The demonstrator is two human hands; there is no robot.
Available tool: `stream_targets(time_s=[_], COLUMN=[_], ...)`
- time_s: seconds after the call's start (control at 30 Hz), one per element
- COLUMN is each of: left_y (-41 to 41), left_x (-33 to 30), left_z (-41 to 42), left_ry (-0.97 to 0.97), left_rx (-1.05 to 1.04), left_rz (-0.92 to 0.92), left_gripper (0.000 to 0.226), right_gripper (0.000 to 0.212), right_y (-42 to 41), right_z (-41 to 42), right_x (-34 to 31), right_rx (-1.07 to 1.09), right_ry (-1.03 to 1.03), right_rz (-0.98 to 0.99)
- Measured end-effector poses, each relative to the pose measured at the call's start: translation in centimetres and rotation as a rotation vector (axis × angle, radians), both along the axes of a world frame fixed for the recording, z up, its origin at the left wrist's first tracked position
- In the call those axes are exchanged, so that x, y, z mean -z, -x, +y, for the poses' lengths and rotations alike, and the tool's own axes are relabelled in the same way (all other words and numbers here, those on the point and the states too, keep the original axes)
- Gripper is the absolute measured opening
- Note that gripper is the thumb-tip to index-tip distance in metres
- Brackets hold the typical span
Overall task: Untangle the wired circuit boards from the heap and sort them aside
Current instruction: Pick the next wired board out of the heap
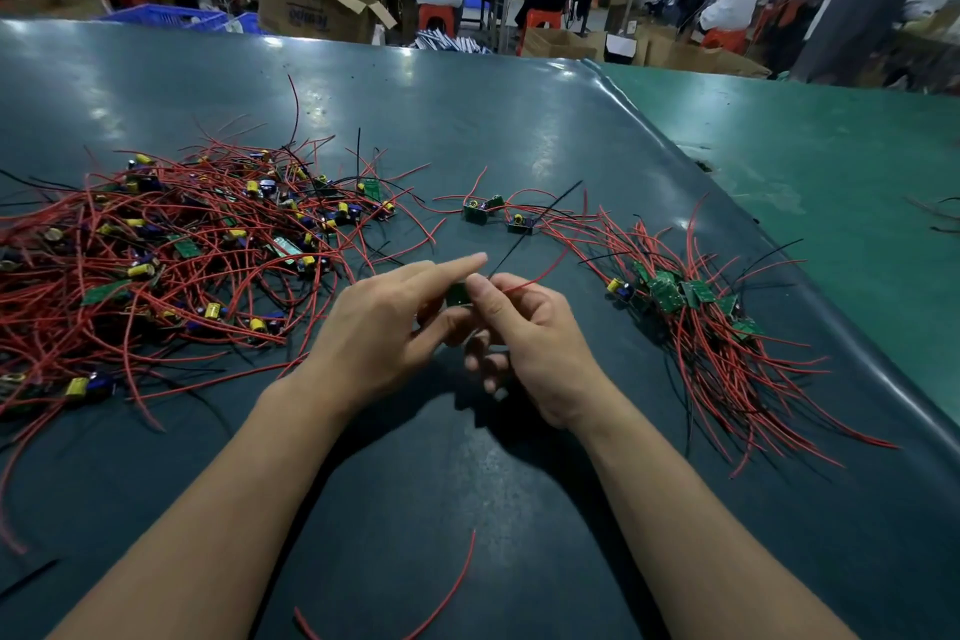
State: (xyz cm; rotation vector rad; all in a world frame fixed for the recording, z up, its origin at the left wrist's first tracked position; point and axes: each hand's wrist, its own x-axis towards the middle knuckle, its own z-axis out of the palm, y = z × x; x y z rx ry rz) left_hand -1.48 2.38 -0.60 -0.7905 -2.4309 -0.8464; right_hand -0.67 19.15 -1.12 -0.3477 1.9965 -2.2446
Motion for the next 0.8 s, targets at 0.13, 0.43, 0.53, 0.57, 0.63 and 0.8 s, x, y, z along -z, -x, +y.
stream_targets(time_s=[0.13,0.43,0.53,0.57,0.63,0.8], left_y=[0.7,2.1,1.9,1.9,1.8,1.9], left_x=[0.0,0.6,0.6,0.6,0.6,0.5], left_z=[-0.9,-3.5,-4.0,-4.4,-5.1,-5.3], left_ry=[0.002,-0.088,-0.01,0.025,0.15,0.222], left_rx=[-0.078,-0.636,-0.943,-1.026,-1.132,-1.124], left_rz=[0.1,0.163,0.083,0.001,-0.2,-0.284], left_gripper=[0.034,0.023,0.026,0.028,0.034,0.022], right_gripper=[0.027,0.024,0.028,0.028,0.027,0.031], right_y=[0.4,1.3,1.4,1.5,1.5,1.3], right_z=[0.5,3.3,3.8,3.6,3.2,2.7], right_x=[-0.2,-1.9,-1.5,-1.2,-0.8,-0.9], right_rx=[0.339,0.957,0.94,0.926,0.885,0.769], right_ry=[-0.204,0.493,0.735,0.727,0.666,0.449], right_rz=[0.197,0.081,-0.185,-0.221,-0.244,-0.257])
